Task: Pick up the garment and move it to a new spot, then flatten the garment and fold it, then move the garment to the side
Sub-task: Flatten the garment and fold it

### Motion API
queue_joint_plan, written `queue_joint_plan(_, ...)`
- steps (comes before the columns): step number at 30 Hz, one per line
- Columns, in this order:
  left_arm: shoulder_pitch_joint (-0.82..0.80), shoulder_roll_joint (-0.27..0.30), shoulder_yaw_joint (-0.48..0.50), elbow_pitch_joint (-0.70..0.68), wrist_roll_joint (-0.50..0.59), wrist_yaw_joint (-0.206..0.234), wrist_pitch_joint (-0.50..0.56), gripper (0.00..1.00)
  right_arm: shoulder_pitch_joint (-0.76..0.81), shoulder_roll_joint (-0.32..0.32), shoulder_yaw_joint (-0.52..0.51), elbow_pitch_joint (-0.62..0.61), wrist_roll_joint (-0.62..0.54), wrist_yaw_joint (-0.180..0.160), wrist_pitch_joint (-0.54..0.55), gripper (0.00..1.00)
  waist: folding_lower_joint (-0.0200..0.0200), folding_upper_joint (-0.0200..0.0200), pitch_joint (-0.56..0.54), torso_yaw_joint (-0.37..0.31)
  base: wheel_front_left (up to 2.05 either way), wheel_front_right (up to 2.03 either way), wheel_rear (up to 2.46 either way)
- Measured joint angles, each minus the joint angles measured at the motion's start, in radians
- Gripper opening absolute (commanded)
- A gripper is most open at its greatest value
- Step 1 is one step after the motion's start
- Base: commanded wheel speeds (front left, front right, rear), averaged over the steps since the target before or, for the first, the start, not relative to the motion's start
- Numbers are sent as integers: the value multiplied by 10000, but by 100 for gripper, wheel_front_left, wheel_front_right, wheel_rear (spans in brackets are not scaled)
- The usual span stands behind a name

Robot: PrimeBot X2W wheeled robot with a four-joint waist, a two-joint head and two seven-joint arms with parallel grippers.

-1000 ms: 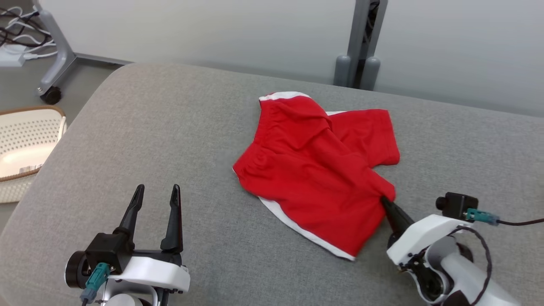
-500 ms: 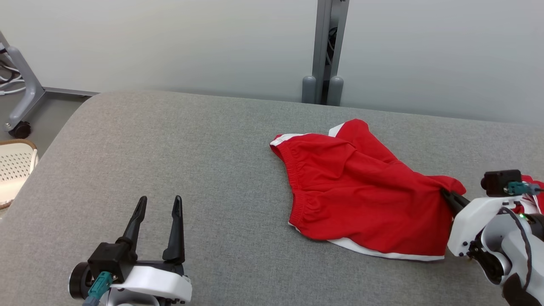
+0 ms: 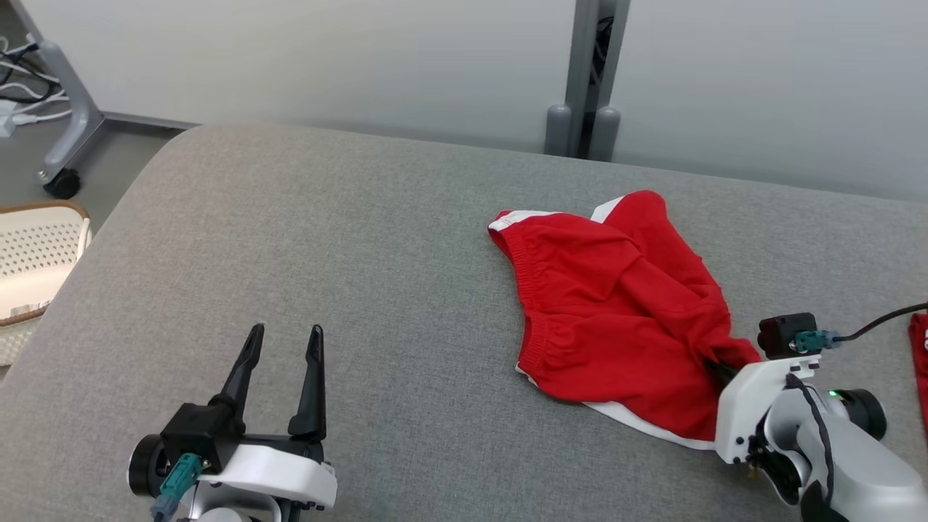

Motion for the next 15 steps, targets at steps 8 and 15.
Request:
queue_joint_plan(8,-7,-4,36,10,69,-40,0,100,-528,0,-518,1854,-646,-2,-986,38,0,0,133,36,0,0,0)
queue_joint_plan(15,27,-6,75,46,82,-42,0,100,-515,186,-1081,2029,-805,-2,-1386,100,0,0,-63,-420,0,0,0)
